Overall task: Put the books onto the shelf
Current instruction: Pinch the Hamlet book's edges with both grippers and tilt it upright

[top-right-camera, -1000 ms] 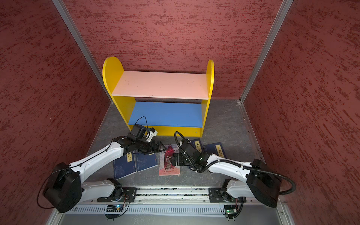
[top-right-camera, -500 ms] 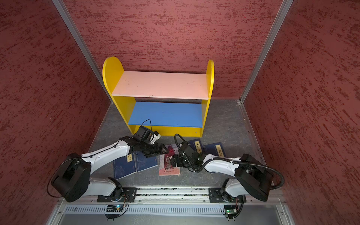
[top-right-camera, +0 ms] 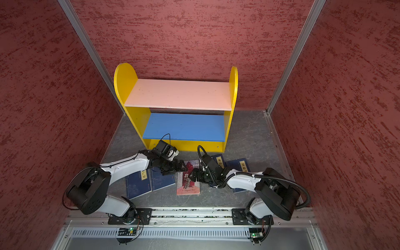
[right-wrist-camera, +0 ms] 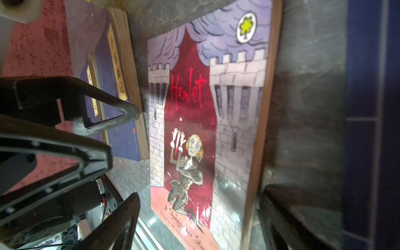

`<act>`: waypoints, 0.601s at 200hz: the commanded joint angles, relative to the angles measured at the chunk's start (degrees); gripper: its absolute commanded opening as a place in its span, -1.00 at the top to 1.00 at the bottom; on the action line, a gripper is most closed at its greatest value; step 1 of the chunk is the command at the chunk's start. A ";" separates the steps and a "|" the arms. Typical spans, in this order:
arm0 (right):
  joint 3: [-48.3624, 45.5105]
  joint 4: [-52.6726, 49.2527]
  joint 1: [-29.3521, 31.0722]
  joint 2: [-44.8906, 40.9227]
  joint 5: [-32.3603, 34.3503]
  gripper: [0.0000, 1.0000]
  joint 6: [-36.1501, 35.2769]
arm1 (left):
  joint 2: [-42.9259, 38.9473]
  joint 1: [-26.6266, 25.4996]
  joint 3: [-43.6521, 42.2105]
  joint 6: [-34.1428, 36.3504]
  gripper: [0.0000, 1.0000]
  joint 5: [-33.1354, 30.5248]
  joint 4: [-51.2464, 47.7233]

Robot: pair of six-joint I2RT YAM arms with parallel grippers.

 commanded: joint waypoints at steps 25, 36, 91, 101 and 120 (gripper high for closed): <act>-0.94 -1.69 -0.47 2.38 -1.11 -0.74 0.69 | 3.61 -0.68 2.69 0.20 -0.99 -1.60 -1.81; -1.03 -2.09 -0.53 2.72 -1.33 -0.74 0.57 | 4.71 -0.77 3.12 0.08 -0.99 -1.22 -1.86; -2.17 -2.19 -0.56 3.73 -1.72 -0.74 0.91 | 6.36 -1.03 2.45 -1.35 -0.99 6.35 2.05; -2.27 -2.18 -0.56 3.75 -1.70 -0.73 1.05 | 5.80 -1.03 1.93 -1.33 -0.99 7.42 3.09; -2.09 -2.60 -0.56 4.18 -1.51 -0.74 0.95 | 3.99 -0.95 0.74 -0.77 -0.99 9.86 5.62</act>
